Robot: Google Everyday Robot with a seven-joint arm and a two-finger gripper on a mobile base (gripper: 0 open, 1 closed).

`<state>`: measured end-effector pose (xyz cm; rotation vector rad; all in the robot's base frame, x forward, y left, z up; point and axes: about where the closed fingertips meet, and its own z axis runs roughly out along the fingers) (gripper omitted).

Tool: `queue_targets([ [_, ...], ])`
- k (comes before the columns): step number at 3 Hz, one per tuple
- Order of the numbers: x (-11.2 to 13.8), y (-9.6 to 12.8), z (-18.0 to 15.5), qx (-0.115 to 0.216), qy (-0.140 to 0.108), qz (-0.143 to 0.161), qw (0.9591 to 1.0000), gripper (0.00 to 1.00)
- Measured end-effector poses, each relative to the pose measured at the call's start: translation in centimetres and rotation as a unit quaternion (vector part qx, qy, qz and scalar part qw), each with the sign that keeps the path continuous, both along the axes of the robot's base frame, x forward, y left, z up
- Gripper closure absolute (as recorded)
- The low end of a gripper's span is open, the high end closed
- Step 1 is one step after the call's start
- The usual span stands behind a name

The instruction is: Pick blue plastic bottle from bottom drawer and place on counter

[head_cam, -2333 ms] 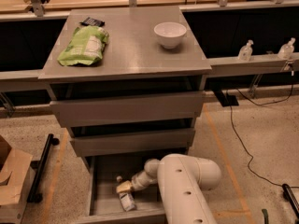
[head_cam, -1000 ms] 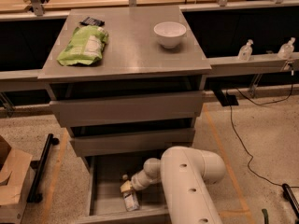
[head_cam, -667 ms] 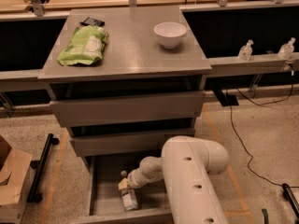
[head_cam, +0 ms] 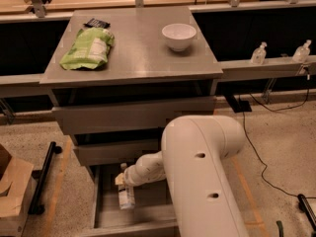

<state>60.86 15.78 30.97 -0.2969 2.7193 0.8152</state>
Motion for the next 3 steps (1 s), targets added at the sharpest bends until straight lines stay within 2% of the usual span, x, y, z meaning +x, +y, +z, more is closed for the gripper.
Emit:
queue_targets([
  [1, -3.8, 0.0, 4.3, 0.003, 0.000, -0.007, 1.0000, 1.00],
  [2, -8.2, -1.9, 2.8, -0.018, 0.027, 0.014, 0.9994, 1.00],
  [3, -7.5, -1.4, 2.4, -0.012, 0.037, 0.032, 0.9987, 1.00],
])
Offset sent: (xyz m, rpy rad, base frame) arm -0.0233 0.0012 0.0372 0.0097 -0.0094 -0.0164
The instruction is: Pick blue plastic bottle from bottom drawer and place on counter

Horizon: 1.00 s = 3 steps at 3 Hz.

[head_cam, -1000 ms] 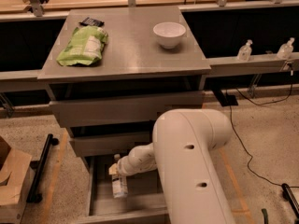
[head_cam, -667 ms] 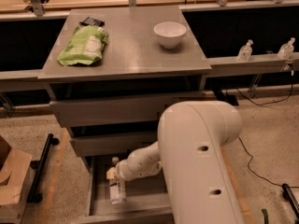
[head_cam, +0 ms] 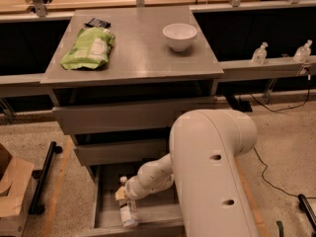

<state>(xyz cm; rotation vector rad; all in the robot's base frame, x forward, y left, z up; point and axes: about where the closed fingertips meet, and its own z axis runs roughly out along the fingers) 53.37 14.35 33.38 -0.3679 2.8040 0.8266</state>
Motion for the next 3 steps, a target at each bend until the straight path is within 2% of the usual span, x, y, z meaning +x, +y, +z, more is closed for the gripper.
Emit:
queue_targets([
  [1, 0.6, 0.8, 0.6, 0.021, 0.019, 0.034, 0.9990, 1.00],
  [2, -0.9, 0.7, 2.9, 0.051, 0.044, 0.085, 0.9941, 1.00],
  [3, -2.4, 0.2, 6.2, 0.050, 0.052, 0.113, 0.9910, 1.00],
])
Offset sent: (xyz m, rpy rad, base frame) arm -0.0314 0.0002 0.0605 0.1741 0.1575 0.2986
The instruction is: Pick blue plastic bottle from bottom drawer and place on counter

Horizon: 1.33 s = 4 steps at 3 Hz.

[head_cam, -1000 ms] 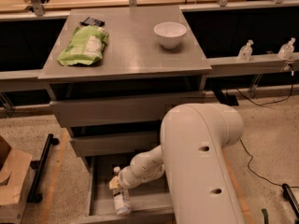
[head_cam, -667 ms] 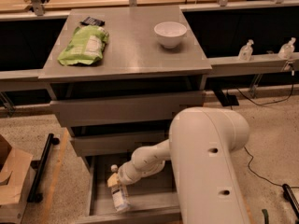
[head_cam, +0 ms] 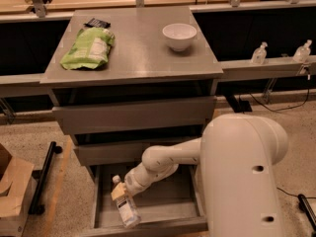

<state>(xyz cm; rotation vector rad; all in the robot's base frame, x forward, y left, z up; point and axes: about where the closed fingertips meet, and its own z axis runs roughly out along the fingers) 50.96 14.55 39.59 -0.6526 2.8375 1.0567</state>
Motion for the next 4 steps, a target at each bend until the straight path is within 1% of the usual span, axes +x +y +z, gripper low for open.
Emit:
queue_targets([
  [1, -2.2, -1.2, 4.4, -0.046, -0.006, 0.026, 0.9986, 1.00],
  [2, -1.2, -0.9, 8.1, -0.044, -0.035, 0.023, 0.9982, 1.00],
  [3, -1.1, -0.9, 8.2, -0.043, -0.037, 0.023, 0.9981, 1.00],
  [4, -0.2, -1.0, 8.8, -0.032, -0.034, 0.045, 0.9979, 1.00],
])
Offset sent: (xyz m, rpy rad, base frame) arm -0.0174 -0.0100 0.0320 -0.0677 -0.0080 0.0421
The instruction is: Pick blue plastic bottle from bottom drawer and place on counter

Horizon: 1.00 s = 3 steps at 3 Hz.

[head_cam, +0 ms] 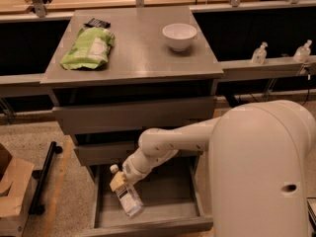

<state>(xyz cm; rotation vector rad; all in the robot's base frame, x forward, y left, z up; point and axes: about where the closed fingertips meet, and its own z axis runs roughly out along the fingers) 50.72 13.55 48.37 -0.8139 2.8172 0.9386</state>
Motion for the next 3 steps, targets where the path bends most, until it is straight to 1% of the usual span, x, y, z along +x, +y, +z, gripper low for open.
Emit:
queue_targets([
  [1, 2.1, -0.7, 3.5, 0.041, -0.011, 0.047, 0.9980, 1.00],
  [2, 3.1, -2.4, 8.1, 0.067, -0.030, 0.100, 0.9923, 1.00],
  [3, 2.3, -4.8, 14.8, 0.057, -0.059, 0.139, 0.9869, 1.00],
])
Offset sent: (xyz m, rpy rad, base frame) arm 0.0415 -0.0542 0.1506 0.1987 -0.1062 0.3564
